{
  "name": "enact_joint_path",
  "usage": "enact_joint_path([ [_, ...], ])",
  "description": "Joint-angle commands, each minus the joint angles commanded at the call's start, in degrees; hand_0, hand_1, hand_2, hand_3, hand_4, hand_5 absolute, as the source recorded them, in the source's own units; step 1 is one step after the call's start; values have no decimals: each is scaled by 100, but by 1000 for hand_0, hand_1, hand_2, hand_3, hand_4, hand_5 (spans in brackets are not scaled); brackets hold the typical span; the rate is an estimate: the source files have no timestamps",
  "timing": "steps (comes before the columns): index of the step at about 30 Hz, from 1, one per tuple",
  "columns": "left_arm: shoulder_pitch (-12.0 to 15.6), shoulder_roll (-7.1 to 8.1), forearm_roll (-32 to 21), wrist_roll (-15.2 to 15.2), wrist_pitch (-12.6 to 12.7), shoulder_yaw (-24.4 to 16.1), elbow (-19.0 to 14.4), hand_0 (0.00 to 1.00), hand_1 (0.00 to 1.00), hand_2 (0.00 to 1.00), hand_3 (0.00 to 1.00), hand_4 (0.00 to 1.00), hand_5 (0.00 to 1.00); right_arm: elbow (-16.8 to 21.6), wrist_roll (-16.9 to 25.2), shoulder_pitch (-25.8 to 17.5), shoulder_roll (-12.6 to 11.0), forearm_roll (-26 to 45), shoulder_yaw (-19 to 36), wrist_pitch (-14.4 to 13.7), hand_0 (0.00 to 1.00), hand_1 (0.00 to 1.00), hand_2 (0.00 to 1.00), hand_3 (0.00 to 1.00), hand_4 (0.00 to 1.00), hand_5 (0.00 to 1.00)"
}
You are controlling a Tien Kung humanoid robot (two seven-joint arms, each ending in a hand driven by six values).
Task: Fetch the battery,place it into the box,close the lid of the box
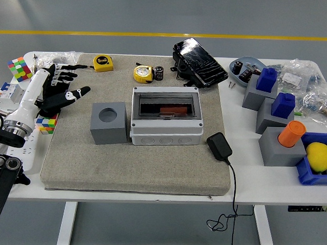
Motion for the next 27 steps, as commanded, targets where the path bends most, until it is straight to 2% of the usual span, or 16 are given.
enact_joint_path([
  [27, -32, 4, 45, 59, -63, -83, 0, 550, 664, 656, 707, 998, 419, 0, -10, 45, -56, 99, -97, 25, 785, 755, 754, 780, 998, 677],
])
